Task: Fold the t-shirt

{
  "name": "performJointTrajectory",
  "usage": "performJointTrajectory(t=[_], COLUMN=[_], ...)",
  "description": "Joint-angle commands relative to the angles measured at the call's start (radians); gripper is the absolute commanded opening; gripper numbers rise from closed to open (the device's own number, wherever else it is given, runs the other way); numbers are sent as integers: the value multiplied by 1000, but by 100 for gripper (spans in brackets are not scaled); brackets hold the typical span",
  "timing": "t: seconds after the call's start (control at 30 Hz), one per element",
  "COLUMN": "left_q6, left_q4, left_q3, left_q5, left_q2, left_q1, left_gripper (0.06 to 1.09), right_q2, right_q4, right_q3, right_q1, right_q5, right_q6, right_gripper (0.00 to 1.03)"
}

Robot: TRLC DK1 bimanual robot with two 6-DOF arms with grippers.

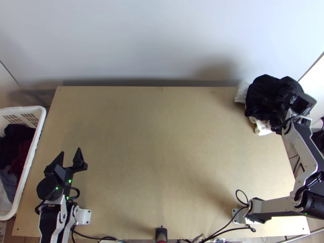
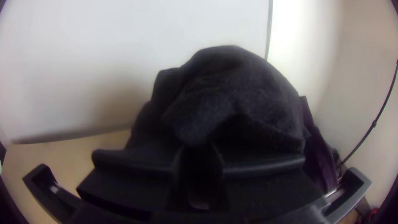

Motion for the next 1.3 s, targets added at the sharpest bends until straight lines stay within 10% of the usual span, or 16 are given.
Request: performJointTrajectory(t=[0.0, 0.27, 0.4, 0.57, 0.97, 1.27], left_q6=[3, 3, 3, 3, 3, 3], left_q4=[0, 0, 0, 0, 0, 0], left_q3=[0, 0, 0, 0, 0, 0], left_q5=[2, 3, 2, 2, 2, 3], left_q2=[0, 0, 0, 0, 0, 0], left_q1=[0, 0, 0, 1, 0, 0], left_gripper=[104, 104, 104, 104, 104, 104], right_q2=[60, 93, 49, -55, -361, -1099], right_q4=[133, 179, 171, 122, -183, -280], right_q3=[-119, -108, -108, -133, -272, -617], right_q1=[-56, -117, -126, -122, -48, 79], right_q5=[-1, -2, -2, -7, -133, -171], right_q6=[-32, -12, -3, -6, -8, -64], right_gripper=[3, 7, 78, 99, 99, 99])
